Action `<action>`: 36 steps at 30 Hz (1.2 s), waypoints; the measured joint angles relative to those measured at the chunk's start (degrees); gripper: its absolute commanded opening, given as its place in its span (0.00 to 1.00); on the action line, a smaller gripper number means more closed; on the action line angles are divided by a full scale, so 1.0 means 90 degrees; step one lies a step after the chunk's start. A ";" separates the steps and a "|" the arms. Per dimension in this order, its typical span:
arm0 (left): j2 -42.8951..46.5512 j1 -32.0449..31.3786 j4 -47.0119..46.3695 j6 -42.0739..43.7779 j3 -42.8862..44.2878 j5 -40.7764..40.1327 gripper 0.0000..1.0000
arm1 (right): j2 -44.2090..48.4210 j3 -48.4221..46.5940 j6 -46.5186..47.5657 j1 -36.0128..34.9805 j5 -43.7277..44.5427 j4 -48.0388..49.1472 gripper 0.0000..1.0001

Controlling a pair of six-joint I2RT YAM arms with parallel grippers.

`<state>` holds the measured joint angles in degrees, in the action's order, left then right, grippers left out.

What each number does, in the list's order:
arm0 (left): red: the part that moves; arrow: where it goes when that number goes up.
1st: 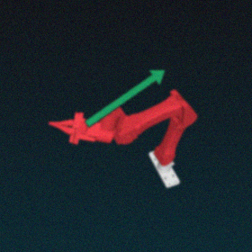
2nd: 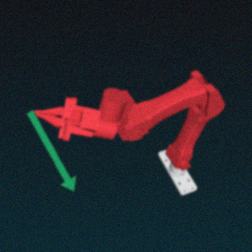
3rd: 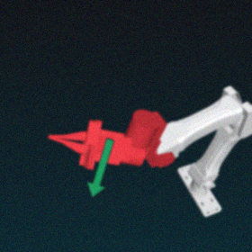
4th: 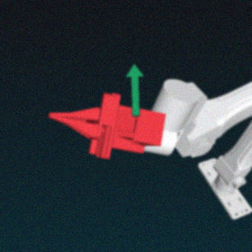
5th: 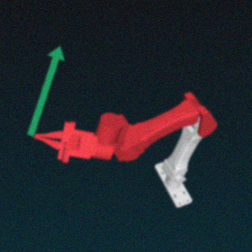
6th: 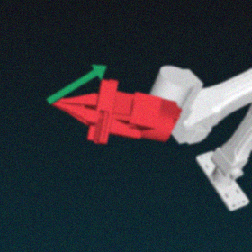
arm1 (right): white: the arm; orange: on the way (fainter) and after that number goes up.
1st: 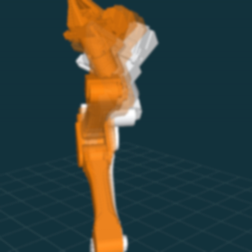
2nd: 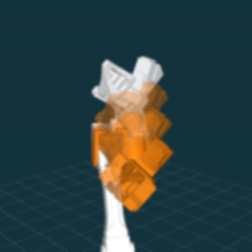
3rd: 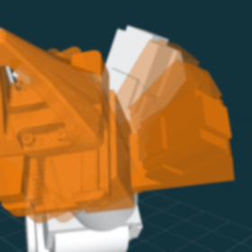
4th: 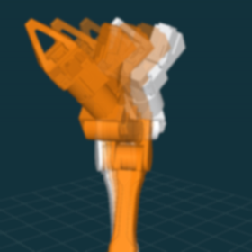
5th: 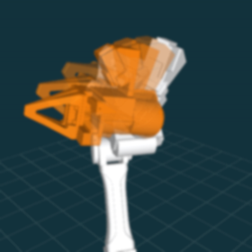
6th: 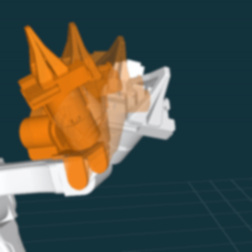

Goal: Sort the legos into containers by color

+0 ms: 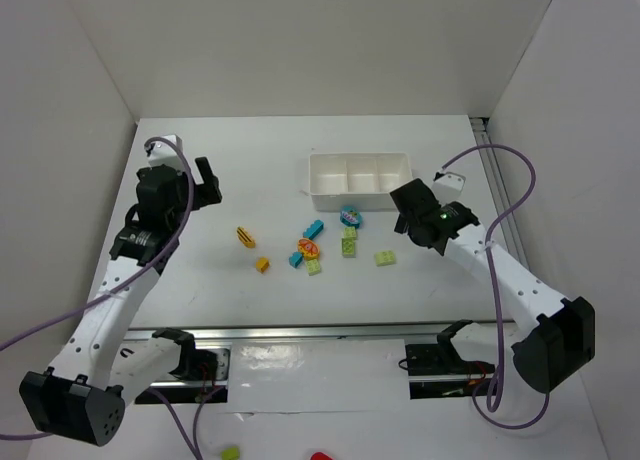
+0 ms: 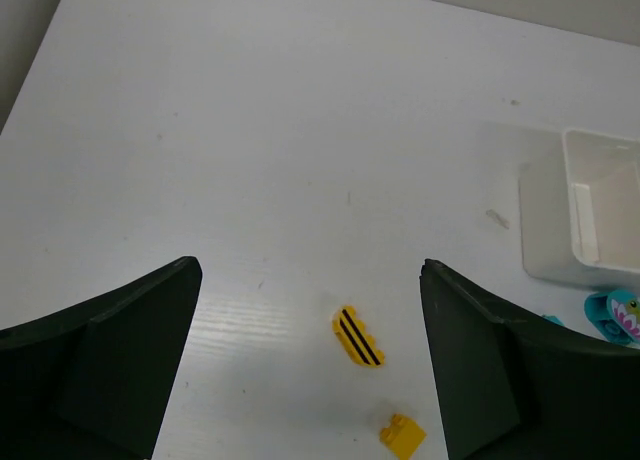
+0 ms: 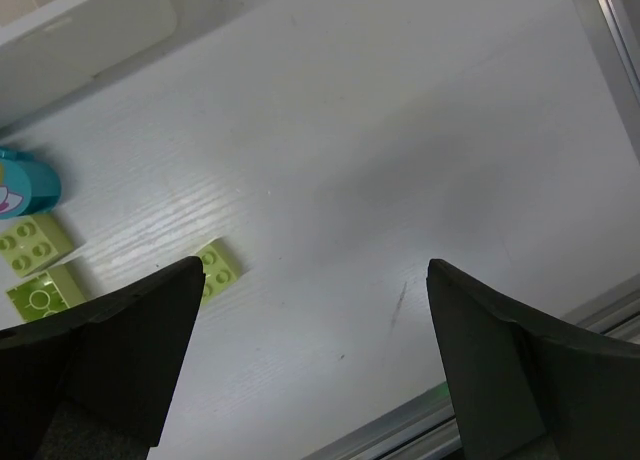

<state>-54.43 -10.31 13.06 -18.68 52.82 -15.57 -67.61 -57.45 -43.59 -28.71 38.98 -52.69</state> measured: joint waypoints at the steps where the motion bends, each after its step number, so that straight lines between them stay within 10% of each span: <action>1: -0.0010 -0.0002 0.0226 -0.0051 0.0095 -0.0160 1.00 | 0.0000 0.0019 -0.0005 0.0000 0.0007 0.0012 0.99; 36: -0.1938 -0.0002 0.2215 -0.0274 0.1744 0.0889 1.00 | -0.1122 0.1569 -0.2642 -0.0114 -0.2919 0.2356 0.96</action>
<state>-71.88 -10.33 32.99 -21.15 68.51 -7.57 -77.71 -43.33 -67.37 -29.74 12.71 -31.48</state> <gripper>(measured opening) 1.001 0.984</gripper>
